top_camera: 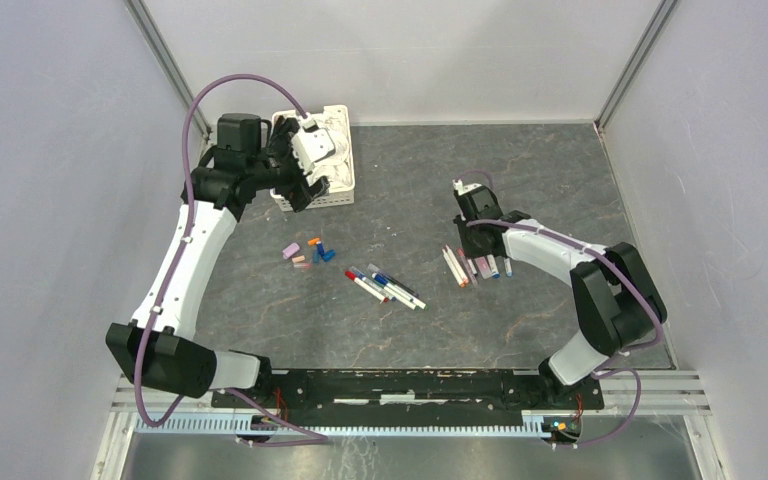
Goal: Open the pen caps
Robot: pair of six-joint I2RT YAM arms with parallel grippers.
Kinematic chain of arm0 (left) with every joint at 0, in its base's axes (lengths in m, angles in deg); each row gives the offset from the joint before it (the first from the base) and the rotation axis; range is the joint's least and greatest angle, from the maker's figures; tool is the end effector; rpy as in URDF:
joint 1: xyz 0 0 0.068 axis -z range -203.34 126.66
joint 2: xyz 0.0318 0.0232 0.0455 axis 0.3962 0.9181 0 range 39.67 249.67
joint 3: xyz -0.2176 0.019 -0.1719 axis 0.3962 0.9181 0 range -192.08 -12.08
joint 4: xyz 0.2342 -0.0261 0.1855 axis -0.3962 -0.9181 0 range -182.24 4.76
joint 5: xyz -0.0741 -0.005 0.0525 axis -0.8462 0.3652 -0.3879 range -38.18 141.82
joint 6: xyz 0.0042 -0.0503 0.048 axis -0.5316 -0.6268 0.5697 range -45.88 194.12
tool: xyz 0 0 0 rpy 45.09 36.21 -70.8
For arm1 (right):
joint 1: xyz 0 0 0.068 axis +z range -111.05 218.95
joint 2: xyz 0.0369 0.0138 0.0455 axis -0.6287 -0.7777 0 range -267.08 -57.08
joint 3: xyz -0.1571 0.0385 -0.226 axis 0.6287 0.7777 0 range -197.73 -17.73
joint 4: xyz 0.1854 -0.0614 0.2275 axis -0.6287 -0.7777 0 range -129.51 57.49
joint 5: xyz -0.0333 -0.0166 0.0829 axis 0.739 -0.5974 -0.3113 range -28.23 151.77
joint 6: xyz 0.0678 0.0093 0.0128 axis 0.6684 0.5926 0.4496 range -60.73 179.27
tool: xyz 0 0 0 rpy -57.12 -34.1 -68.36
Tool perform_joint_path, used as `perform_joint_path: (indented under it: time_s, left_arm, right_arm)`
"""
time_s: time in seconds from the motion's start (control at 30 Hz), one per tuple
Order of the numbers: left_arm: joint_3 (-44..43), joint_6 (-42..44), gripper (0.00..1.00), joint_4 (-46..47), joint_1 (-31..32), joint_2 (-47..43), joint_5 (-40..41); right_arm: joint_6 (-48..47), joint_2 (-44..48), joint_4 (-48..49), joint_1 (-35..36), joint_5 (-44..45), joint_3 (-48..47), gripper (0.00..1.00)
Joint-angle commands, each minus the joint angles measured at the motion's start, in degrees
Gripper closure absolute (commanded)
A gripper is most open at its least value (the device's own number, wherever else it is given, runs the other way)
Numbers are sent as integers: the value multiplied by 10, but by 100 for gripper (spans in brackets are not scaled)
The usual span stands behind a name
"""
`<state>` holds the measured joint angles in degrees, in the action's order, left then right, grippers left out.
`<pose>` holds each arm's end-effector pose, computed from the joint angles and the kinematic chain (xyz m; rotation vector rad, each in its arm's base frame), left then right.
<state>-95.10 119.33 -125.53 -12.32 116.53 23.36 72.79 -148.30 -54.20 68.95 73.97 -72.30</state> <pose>0.3274 -0.0913 0.3966 1.2229 1.6970 -0.1796 0.3165 0.1690 0.1503 -0.2892 2.5369 0.0149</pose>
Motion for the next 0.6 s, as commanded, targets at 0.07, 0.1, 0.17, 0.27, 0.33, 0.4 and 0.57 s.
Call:
perform_joint_path:
  time_s: [0.07, 0.1, 0.17, 0.27, 0.33, 0.4, 0.57]
  left_arm:
    - [4, -52, 0, -7, -2, -4, -34]
    - [4, -51, 0, -14, -2, -4, -36]
    - [7, -49, 0, -24, -2, -5, -38]
    - [14, -47, 0, -35, -2, -9, -43]
    - [22, -49, 0, -38, -2, -14, -49]
    - [30, -48, 0, -41, -2, -19, -58]
    - [35, -36, 2, -56, -2, -24, -62]
  right_arm:
    - [-10, 20, 0, 95, 10, -44, 69]
    - [-10, 15, 2, 113, 3, -50, 69]
    - [-9, 3, 12, 142, -24, -60, 69]
    - [-9, -24, 24, 183, -54, -82, 70]
    - [-14, -44, 25, 202, -66, -98, 70]
    - [-18, -69, 24, 217, -83, -114, 71]
    - [-20, -104, 29, 228, -102, -127, 70]
